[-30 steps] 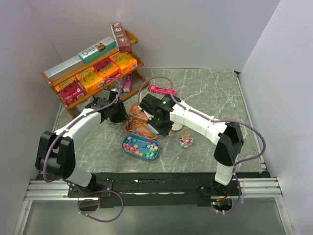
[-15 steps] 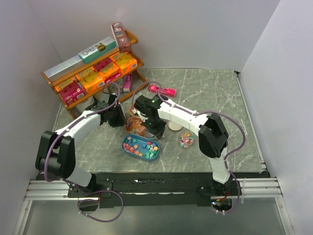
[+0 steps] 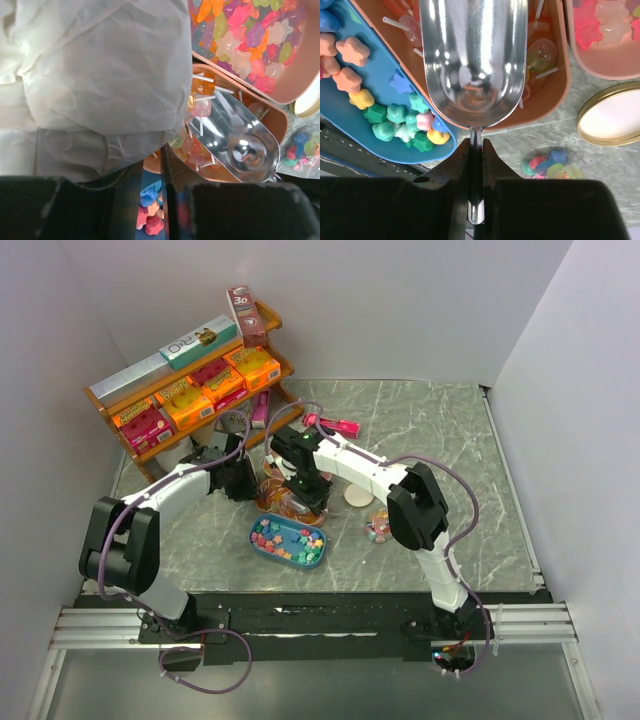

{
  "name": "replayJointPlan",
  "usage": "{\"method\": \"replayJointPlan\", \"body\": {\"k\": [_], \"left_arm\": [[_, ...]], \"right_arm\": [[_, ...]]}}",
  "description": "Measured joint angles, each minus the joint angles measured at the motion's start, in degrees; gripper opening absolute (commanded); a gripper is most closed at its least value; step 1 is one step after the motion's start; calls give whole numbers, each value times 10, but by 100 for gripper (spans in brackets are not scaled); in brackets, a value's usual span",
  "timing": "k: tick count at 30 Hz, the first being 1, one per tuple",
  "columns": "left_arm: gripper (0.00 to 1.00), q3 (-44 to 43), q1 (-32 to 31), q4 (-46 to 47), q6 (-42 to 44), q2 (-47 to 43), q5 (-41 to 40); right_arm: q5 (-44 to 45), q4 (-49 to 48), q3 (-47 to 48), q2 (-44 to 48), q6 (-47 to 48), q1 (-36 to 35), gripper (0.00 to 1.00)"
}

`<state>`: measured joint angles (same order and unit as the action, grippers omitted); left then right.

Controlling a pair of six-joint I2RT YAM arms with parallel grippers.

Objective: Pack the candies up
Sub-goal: Scoop the fake candies from the storage box.

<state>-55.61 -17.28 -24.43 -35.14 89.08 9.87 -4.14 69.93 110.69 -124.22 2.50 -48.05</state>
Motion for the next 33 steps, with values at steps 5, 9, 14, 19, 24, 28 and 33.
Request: {"method": "replayJointPlan", "body": {"k": [5,9,14,19,24,28,33], "left_arm": [[24,0,0,2,0,4,3],[22,0,0,2,0,9,7],[18,0,0,1,1,13,8],[18,0,0,-1,0,13,8],[18,-2,0,-3,0,13,7],[18,-6,0,-6,0,13,5],[18,-10,0,-5,0,13,3]], "right_arm": [[1,-34,-21,0,7,0,0],[4,-61,-40,0,10,0,0],[12,-83,-42,0,15,0,0],[15,-113,-67,3,17,-2,0],[20,-170,-136,44,17,-2,0],[33,-202,-184,77,19,-3,0],[44,-213,-215,107,21,-4,0]]}}
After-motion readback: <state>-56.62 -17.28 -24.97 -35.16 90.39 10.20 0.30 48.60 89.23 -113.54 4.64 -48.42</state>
